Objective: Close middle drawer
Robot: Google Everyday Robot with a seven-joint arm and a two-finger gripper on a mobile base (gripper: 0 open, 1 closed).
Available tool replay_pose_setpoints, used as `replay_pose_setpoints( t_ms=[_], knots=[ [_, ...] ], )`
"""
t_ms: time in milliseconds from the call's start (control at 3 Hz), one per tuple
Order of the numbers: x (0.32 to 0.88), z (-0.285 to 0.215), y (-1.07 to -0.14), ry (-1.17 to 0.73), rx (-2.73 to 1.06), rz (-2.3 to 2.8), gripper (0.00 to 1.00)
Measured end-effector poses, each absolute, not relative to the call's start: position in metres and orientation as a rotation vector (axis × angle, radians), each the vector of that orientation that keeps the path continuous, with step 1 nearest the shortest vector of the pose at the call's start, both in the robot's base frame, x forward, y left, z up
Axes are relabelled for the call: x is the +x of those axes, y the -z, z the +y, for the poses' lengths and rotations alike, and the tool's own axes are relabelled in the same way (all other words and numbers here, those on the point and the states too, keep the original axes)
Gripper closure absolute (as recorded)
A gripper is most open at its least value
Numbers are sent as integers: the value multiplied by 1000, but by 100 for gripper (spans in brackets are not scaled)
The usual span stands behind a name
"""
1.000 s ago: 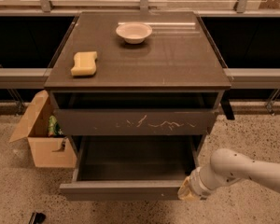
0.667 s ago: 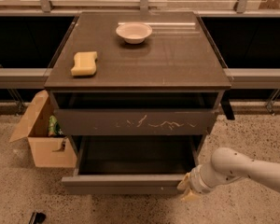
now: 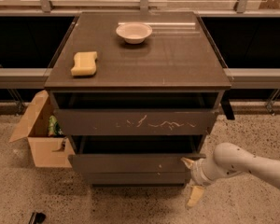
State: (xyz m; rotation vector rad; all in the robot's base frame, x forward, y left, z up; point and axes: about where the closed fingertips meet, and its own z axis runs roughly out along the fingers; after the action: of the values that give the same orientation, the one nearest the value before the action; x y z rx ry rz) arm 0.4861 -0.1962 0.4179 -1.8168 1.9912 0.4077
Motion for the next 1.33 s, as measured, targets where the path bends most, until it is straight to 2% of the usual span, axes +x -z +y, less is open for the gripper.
replay_pose_setpoints(
  t_ms=[333,1000,1333],
  knots=[
    [504,-200,-420,-406,-1808,1970,16],
    [532,-207,-421,-420,-1783,1959,61],
    [540,-214,-423,-414,-1768,1964,51]
  ],
)
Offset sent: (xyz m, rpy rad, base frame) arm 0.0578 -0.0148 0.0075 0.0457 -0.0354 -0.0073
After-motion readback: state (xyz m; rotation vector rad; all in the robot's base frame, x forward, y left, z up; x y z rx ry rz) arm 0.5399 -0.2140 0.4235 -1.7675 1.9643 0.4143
